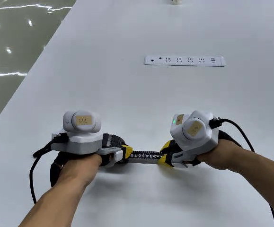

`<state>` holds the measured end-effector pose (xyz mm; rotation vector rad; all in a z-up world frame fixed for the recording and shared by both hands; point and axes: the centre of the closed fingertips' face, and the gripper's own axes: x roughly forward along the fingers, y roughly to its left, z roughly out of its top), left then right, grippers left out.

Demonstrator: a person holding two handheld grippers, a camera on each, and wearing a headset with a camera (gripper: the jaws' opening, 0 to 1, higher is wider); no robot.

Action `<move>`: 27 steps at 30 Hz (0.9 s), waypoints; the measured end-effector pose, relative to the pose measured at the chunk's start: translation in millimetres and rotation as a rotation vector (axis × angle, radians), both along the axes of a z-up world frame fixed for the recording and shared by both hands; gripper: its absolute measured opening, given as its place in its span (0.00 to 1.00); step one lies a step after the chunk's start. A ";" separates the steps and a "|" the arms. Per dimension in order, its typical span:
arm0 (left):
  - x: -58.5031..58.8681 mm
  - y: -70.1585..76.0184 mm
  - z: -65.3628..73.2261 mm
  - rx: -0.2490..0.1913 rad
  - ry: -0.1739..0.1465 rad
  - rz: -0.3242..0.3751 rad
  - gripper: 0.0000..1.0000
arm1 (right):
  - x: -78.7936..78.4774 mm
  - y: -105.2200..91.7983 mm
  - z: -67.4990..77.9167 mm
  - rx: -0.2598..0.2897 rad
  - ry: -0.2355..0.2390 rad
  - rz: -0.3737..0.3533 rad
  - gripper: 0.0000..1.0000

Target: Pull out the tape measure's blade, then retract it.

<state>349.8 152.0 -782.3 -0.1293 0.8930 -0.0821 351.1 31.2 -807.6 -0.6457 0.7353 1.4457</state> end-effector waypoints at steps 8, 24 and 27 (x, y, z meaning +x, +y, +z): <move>0.0 -0.5 -0.3 -0.002 0.000 0.000 0.58 | -1.1 5.8 -0.3 0.006 0.002 0.002 0.10; -1.8 -2.4 1.6 -0.009 0.002 0.002 0.58 | -3.9 21.1 0.1 0.026 0.006 0.004 0.10; -1.9 -2.5 1.9 -0.011 0.003 0.002 0.58 | -4.4 23.8 0.4 0.030 0.005 0.006 0.10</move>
